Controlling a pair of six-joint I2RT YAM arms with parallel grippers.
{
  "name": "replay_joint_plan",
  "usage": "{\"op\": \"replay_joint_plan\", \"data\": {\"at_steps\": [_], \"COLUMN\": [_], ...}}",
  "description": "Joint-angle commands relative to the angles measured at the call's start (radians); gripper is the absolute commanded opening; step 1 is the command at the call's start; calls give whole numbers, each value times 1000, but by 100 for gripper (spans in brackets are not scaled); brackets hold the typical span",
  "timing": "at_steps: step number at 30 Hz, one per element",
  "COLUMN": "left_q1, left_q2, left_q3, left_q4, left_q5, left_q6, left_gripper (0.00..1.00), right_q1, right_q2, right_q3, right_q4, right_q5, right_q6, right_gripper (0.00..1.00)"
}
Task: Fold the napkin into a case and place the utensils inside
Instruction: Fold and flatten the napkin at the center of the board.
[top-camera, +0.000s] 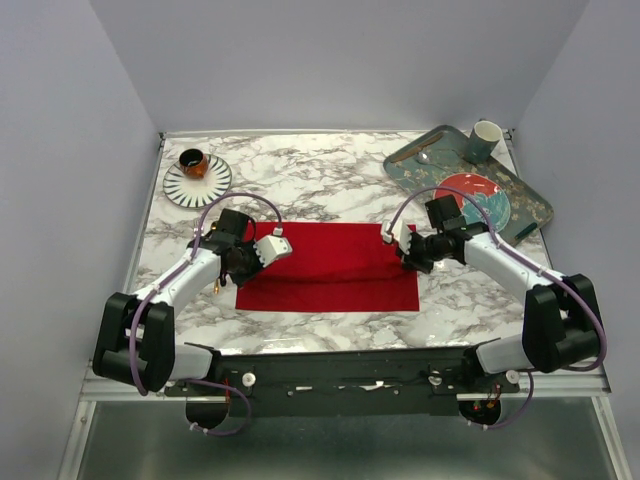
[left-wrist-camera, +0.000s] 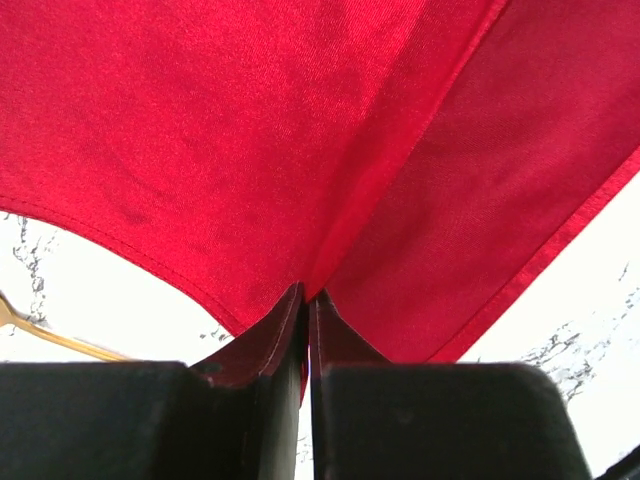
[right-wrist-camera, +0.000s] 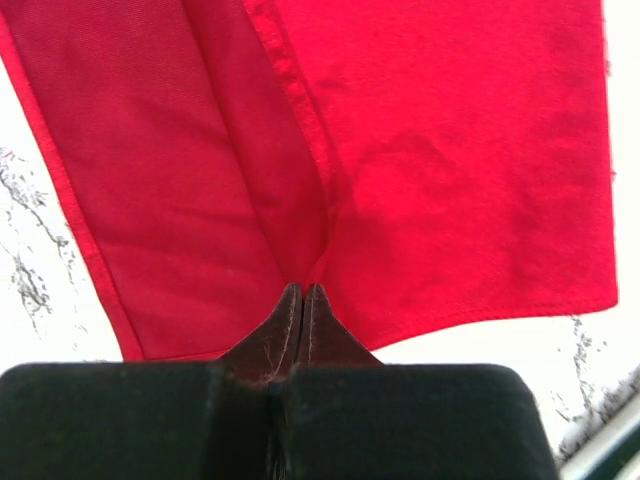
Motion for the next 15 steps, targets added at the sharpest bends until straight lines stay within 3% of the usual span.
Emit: {"op": "replay_joint_plan", "data": {"at_steps": [1, 4, 5, 7, 11, 15], "left_q1": [-2, -3, -5, -6, -9, -12], "left_q2": [24, 36, 38, 41, 42, 47], "left_q3": [-23, -27, -27, -24, -21, -18], "left_q4": [37, 41, 41, 41, 41, 41], "left_q5": [-29, -26, -23, -17, -14, -14], "left_q6": [8, 11, 11, 9, 3, -2], "left_gripper": [17, 13, 10, 9, 9, 9], "right_q1": [13, 16, 14, 19, 48, 76], "right_q2": [13, 22, 25, 22, 16, 28], "right_q3": [-24, -18, -16, -11, -15, -21], "right_q4": [-15, -21, -26, -37, -40, -20], "right_q5": [34, 45, 44, 39, 50, 71], "right_q6": [-3, 7, 9, 10, 23, 49], "right_gripper": [7, 22, 35, 48, 55, 56]}}
